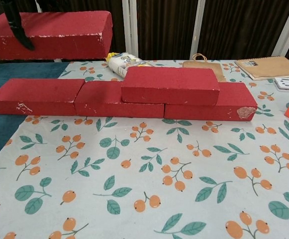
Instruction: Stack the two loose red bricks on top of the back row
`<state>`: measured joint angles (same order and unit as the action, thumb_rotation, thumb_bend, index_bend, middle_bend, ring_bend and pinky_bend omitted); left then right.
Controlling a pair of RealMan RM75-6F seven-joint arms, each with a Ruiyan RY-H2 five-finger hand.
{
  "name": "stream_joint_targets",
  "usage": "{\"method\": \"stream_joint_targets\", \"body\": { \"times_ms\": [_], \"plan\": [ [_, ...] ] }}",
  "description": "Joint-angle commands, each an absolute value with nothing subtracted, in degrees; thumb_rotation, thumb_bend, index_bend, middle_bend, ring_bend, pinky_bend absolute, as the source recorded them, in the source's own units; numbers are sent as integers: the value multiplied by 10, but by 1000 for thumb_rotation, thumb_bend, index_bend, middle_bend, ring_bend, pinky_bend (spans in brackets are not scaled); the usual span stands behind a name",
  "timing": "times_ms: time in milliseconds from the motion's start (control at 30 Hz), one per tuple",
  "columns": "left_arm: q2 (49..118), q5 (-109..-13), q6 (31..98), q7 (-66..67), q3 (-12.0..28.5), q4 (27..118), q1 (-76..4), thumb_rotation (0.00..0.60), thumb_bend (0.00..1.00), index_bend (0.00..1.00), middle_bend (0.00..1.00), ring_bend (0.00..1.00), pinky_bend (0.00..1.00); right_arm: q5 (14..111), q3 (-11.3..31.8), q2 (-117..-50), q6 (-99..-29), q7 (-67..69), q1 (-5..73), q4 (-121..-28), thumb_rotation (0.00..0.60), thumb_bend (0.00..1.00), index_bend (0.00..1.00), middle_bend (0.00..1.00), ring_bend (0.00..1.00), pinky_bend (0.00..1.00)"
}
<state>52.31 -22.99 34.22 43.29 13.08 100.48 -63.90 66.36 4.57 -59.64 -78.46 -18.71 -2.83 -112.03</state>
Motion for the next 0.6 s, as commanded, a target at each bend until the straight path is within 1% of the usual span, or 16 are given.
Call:
{"method": "stream_joint_targets", "body": {
  "times_ms": [33, 300, 600],
  "plan": [
    [556, -215, 320, 436, 102, 948, -676, 600, 66, 287, 278, 206, 232, 654, 46, -604, -786, -202, -23, -1121, 600, 186, 0, 0, 0, 0],
    [603, -226, 309, 423, 76, 884, -704, 600, 67, 288, 274, 200, 222, 630, 50, -615, -792, -221, -15, -1116, 600, 186, 0, 0, 0, 0],
    [640, -253, 282, 372, 66, 829, -708, 600, 66, 302, 274, 200, 222, 610, 52, -622, -802, -234, -10, -1114, 600, 186, 0, 0, 0, 0]
  ]
}}
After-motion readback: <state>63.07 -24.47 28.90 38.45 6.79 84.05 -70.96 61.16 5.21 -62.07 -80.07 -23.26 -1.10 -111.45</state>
